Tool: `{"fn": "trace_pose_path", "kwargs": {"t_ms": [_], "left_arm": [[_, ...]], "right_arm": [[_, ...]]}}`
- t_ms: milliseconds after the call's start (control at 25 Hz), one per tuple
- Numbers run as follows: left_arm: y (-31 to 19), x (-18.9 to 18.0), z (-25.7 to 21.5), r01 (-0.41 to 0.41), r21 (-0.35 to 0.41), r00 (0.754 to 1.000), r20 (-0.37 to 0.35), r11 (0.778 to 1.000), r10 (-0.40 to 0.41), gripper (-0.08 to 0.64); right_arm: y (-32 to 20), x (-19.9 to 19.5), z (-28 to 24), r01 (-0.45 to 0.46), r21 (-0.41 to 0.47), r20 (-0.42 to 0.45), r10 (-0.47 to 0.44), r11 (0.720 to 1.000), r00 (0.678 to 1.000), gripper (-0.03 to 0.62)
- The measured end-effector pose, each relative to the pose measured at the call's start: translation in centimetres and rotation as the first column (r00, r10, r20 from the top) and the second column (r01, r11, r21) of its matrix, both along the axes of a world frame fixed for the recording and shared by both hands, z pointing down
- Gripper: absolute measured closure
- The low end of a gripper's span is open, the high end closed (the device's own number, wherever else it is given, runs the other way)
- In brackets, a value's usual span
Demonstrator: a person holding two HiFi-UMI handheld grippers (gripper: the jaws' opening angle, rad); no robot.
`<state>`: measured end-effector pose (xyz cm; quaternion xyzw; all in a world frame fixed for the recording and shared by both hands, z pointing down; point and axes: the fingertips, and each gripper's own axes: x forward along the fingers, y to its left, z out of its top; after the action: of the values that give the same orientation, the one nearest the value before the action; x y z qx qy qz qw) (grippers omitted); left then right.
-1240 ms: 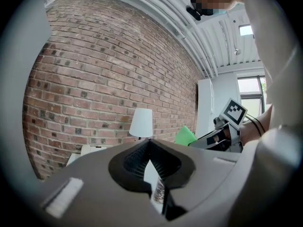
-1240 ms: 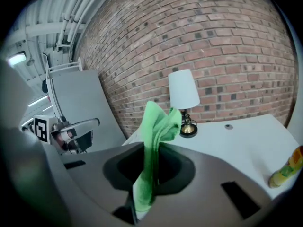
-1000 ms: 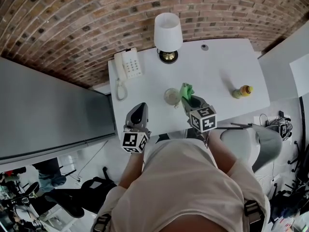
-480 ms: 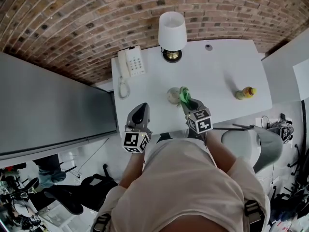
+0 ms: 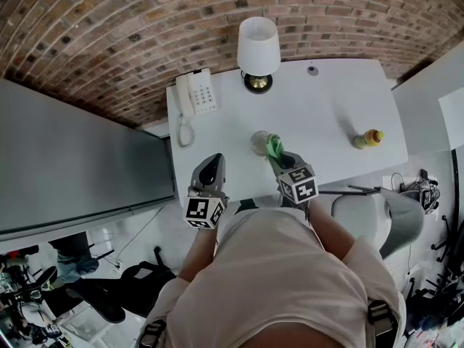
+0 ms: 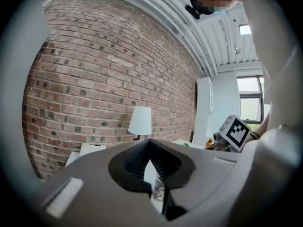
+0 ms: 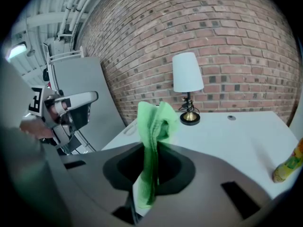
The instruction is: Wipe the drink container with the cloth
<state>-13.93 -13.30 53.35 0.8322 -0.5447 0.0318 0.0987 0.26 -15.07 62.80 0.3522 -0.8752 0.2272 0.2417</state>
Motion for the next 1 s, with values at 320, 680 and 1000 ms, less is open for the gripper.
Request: {"fn": "trace_pose_path", "kwargs": {"t_ms": [320, 680, 1000], "left_arm": [[0.0, -0.2, 0.1, -0.008, -0.003, 1.000, 0.000, 1.000, 0.008, 0.551], [0.1, -1.1, 0.4, -0.004, -0.007, 1.000, -0.002, 1.000, 0.004, 0.551], [0.2, -1.3, 0.5, -0.006, -0.009, 1.000, -0.006, 1.000, 0.006, 0.551]], "right_arm": [[1.0, -1.9, -0.1, 0.040, -0.017, 0.002, -0.040, 0.999, 0.999, 0.549], [2.6, -4.9, 0.0, 0.149, -0.029, -0.020, -0.150, 0.988, 0.988, 0.549], [2.6, -7.3, 0.7, 0.188, -0.116, -0.012, -0.191, 0.975, 0.982, 0.549]]}}
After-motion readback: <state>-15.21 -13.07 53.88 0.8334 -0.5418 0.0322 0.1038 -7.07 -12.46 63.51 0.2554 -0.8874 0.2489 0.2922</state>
